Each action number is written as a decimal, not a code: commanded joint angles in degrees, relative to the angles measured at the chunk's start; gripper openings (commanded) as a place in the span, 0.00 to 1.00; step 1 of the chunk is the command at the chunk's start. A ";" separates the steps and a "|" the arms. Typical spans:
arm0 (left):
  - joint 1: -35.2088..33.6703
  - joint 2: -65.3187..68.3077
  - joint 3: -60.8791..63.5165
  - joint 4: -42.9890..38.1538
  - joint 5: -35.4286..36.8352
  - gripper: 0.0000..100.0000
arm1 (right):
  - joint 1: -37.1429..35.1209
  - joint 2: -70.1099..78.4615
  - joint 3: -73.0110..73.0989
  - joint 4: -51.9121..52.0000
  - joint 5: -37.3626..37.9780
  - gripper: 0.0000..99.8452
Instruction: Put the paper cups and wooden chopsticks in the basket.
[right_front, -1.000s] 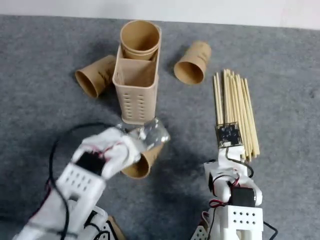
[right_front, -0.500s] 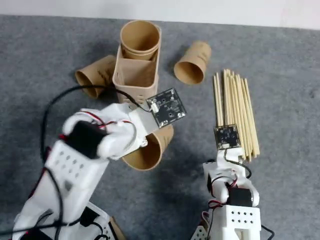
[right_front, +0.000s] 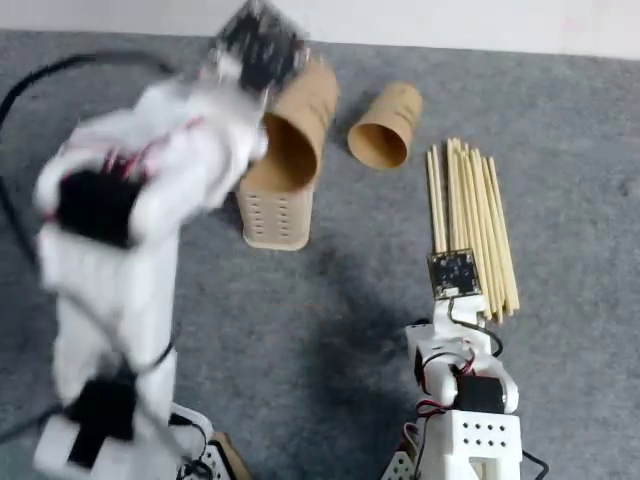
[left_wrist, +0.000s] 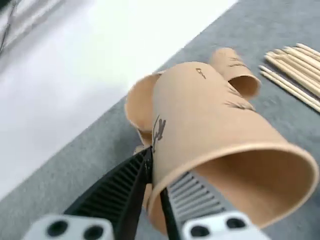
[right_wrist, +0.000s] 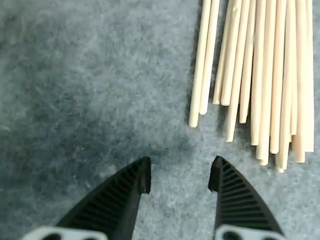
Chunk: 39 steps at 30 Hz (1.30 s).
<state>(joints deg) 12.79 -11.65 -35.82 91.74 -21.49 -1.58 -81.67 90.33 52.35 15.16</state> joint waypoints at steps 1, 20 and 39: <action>-2.51 15.52 -20.00 -1.85 0.79 0.00 | -0.40 -0.40 -0.22 -0.66 -0.62 0.20; -6.20 35.56 -42.77 7.74 0.79 0.01 | -0.40 -0.40 -0.22 -0.66 -0.62 0.20; -7.52 37.67 -42.68 -1.23 0.79 0.16 | -0.40 -0.40 -0.22 -0.66 -0.62 0.20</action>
<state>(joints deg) 6.46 24.92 -77.23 95.96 -21.14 -1.58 -81.67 90.33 52.35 15.16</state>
